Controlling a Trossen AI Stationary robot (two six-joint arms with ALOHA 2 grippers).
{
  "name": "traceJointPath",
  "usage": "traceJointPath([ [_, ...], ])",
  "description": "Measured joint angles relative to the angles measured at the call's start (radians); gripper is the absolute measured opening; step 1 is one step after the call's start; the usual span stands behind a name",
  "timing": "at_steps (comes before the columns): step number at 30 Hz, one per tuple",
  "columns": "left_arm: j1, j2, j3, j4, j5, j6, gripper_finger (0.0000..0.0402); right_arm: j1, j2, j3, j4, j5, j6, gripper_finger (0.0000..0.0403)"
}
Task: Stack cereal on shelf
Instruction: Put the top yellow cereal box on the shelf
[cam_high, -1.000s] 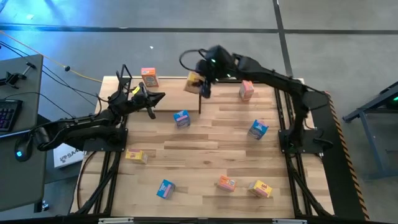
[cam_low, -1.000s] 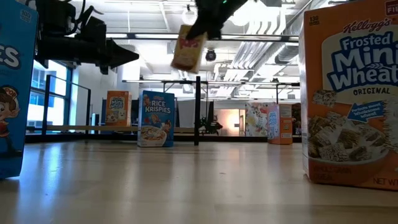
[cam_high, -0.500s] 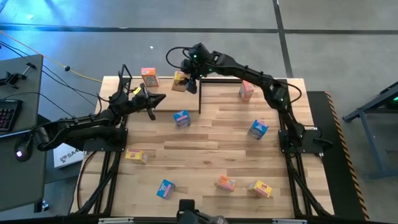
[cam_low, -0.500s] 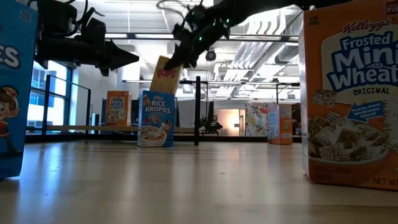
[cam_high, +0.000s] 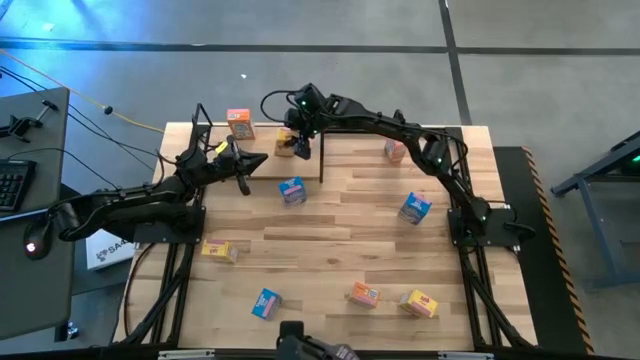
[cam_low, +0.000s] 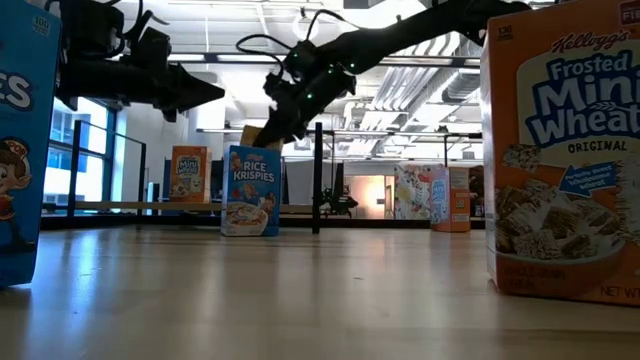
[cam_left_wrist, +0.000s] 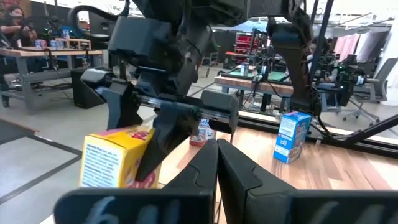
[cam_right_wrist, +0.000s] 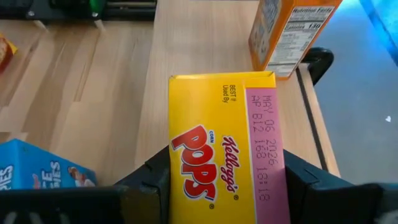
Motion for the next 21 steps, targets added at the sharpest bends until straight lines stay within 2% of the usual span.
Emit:
traceJointPath([
  [5,0.0,0.0,0.0,0.0,-0.001,0.0,0.0,0.011,0.01,0.0,-0.002,0.017,-0.029,0.0174],
  [9,0.0,0.0,0.0,0.0,-0.001,0.0,0.0,0.019,0.01,0.0,0.007,0.058,-0.036,0.0206],
  [14,0.0,0.0,0.0,-0.002,-0.001,-0.001,0.0,0.027,0.01,0.0,0.057,0.06,-0.035,0.0243],
  [18,0.0,0.0,0.0,-0.008,-0.001,-0.002,0.0,0.033,0.008,0.025,0.022,0.066,-0.049,0.0247],
  [21,0.0,0.0,0.0,-0.015,-0.001,-0.002,0.0,0.038,0.002,0.098,-0.063,0.083,-0.056,0.0239],
])
